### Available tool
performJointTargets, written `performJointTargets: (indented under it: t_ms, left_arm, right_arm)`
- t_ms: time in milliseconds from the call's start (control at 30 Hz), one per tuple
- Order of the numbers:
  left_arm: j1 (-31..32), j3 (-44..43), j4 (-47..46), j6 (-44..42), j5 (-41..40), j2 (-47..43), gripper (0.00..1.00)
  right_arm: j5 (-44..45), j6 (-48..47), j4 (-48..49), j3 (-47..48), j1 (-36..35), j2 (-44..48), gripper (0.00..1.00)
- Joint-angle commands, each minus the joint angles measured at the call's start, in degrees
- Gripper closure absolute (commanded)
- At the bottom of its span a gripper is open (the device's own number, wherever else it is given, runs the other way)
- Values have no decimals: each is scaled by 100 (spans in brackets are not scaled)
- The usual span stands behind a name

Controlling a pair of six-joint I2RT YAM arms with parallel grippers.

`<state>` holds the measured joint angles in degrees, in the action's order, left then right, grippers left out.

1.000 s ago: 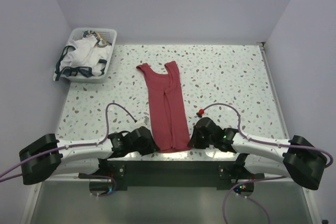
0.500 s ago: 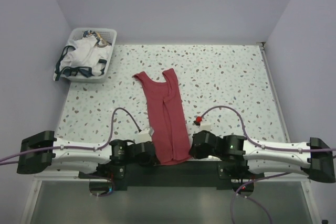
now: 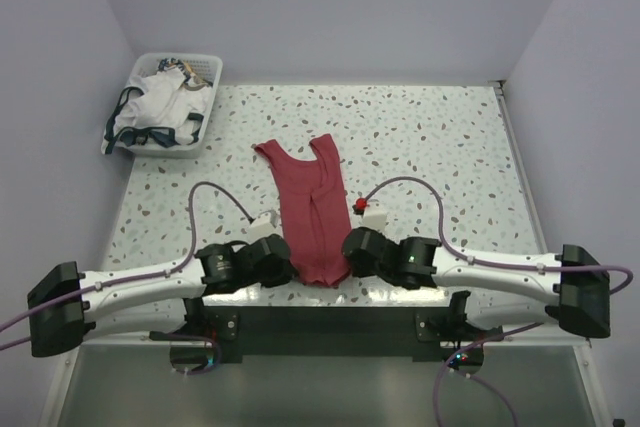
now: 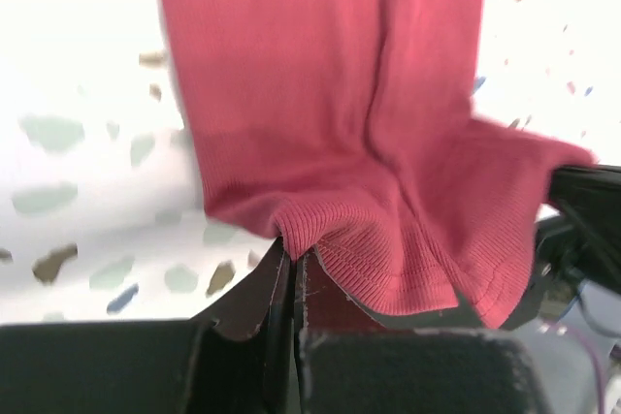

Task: Fold and stack the tank tops
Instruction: Fold the tank top

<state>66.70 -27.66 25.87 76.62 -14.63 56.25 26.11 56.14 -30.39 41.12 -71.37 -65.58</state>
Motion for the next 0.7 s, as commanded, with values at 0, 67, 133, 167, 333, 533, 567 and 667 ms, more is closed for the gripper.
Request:
performJointTargets:
  t_ms: [0, 67, 133, 167, 333, 533, 567, 667]
  left_arm:
    - [-490, -529, -91, -840, -321, 131, 100]
    - [-806, -661, -222, -1017, -347, 185, 100]
    - [-1104, -723, -380, -1236, -330, 272, 100]
    - [-1184, -802, -407, -1298, -338, 307, 100]
    - [-1772, -1030, -687, -1685, -260, 615, 100]
    - [-2572, -1162, -1258, -2124, 74, 1098, 100]
    - [-2652, -1198, -1347, -2186, 144, 1273, 100]
    - [-2977, -1382, -1689, -2527, 346, 1738, 100]
  right_arm:
    - [158, -463, 498, 352, 430, -287, 100]
    - [175, -691, 700, 518, 642, -429, 100]
    - [123, -894, 797, 686, 869, -709, 100]
    - [123, -964, 833, 843, 923, -797, 100]
    - [26, -1377, 1070, 1327, 1300, -1518, 100]
    - [-316, -1685, 1281, 1881, 1898, -2247, 100]
    - [-360, -1711, 1290, 2047, 1969, -2370, 100]
    - [-519, -1817, 1316, 2320, 2250, -2757, 100]
